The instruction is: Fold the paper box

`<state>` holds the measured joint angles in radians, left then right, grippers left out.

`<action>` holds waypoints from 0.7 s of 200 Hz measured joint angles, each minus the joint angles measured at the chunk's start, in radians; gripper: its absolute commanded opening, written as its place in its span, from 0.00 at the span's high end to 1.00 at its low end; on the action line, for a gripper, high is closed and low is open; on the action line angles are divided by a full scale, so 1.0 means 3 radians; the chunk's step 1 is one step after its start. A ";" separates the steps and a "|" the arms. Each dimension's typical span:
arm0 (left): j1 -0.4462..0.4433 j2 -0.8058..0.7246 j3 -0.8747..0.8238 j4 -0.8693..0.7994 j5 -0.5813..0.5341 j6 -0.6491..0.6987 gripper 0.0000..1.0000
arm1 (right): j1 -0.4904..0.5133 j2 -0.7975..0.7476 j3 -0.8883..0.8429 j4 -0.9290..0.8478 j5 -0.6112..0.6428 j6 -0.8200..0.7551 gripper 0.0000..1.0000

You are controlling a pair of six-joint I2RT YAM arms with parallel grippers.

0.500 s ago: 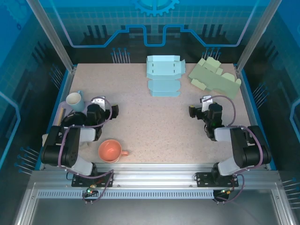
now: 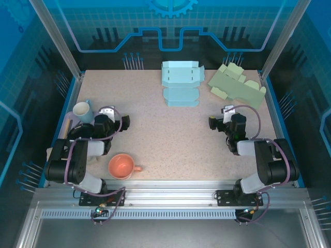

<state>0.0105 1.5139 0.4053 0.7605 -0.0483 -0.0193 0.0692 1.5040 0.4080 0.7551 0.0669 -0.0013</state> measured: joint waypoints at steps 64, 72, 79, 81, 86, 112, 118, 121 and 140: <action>0.0003 0.0000 0.0000 0.0000 0.0057 0.0000 0.01 | -0.0001 0.0000 0.0000 0.0000 -0.0003 0.0000 0.00; 0.0003 0.0000 0.0000 0.0000 0.0065 0.0000 0.01 | -0.0001 0.0000 0.0000 0.0000 -0.0003 0.0000 0.00; 0.0003 0.0000 0.0000 0.0000 0.0065 0.0000 0.01 | -0.0001 0.0000 0.0000 0.0000 -0.0003 0.0000 0.00; 0.0003 0.0000 0.0000 0.0000 0.0066 0.0000 0.01 | -0.0001 0.0000 0.0000 0.0000 -0.0003 0.0000 0.00; 0.0003 0.0000 0.0000 0.0000 0.0066 0.0000 0.01 | -0.0001 0.0000 0.0000 0.0000 -0.0003 0.0000 0.00; 0.0003 0.0000 0.0000 0.0000 0.0066 0.0000 0.01 | -0.0001 0.0000 0.0001 0.0000 -0.0003 0.0000 0.00; 0.0003 0.0000 0.0000 0.0000 0.0066 0.0000 0.01 | 0.0000 0.0000 0.0003 -0.0001 -0.0003 0.0000 0.00; 0.0003 0.0000 0.0000 0.0000 0.0065 0.0000 0.01 | 0.0000 0.0000 0.0004 -0.0004 -0.0003 0.0000 0.00; 0.0003 0.0000 0.0000 0.0000 0.0065 0.0001 0.01 | 0.0000 0.0000 0.0024 -0.0014 -0.0003 -0.0001 0.00</action>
<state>0.0113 1.5139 0.4053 0.7605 -0.0288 -0.0189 0.0692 1.5040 0.4152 0.7509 0.0662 -0.0017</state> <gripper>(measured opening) 0.989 0.998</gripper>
